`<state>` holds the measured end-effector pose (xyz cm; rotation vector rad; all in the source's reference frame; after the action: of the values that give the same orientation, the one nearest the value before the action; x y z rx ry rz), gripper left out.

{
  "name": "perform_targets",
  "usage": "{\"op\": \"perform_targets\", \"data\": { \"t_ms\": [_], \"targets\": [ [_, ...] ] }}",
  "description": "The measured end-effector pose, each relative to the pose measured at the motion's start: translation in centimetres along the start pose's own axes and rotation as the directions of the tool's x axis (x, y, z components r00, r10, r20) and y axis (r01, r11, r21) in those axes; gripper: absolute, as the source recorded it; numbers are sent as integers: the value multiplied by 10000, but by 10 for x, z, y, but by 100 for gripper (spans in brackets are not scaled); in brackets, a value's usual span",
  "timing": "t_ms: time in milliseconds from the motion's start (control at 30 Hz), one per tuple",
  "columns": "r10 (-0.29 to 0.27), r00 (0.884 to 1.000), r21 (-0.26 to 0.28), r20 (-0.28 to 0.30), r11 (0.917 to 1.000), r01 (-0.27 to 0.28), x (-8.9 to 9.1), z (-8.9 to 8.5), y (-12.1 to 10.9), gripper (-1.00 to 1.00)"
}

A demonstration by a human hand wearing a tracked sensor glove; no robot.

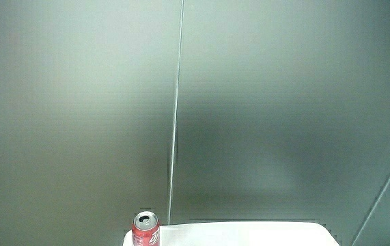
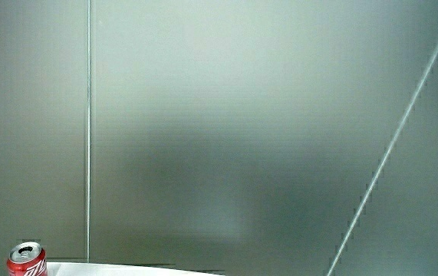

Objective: Pick coca cola

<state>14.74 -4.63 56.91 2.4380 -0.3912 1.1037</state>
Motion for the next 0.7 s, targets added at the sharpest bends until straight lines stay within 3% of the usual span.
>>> {"op": "perform_targets", "data": {
  "t_ms": [33, 67, 100, 167, 200, 233, 267, 333, 400, 433, 500, 533, 600, 667, 700],
  "targets": [
    [-317, 9982, 38, -517, 9995, 319, 1, 1, 0, 0],
    [-245, 9978, 186, -612, 9995, 257, 1, 2, 1, 0],
    [-677, 9972, 998, -317, 9925, 706, 29, -10, 5, 0],
    [-649, 9877, 247, -1422, 9973, 691, 3, 3, 2, 0],
    [-976, 9796, 164, -1758, 9946, 1020, 2, 3, 2, 0],
    [-561, 9766, 400, -2077, 9970, 658, 6, 1, 5, 0],
    [-985, 9667, 288, -2362, 9937, 1083, 6, 0, 5, 0],
    [-472, 9459, 468, -3210, 9967, 656, 14, -9, 11, 0],
    [51, 9155, 686, -4024, 9973, 246, 22, -19, 16, 0],
    [-119, 9104, 557, -4135, 9977, 384, 24, -22, 18, 0],
    [132, 9118, 925, -4104, 9953, 272, 36, -33, 23, 0],
    [-89, 8887, 737, -4584, 9961, 480, 30, -34, 22, 0],
    [184, 8598, 946, -5103, 9949, 348, 28, -38, 24, 0],
    [160, 8437, 1080, -5365, 9929, 498, 33, -41, 26, 0],
    [429, 8336, 1376, -5507, 9897, 399, 39, -43, 28, 0]
  ]
}}
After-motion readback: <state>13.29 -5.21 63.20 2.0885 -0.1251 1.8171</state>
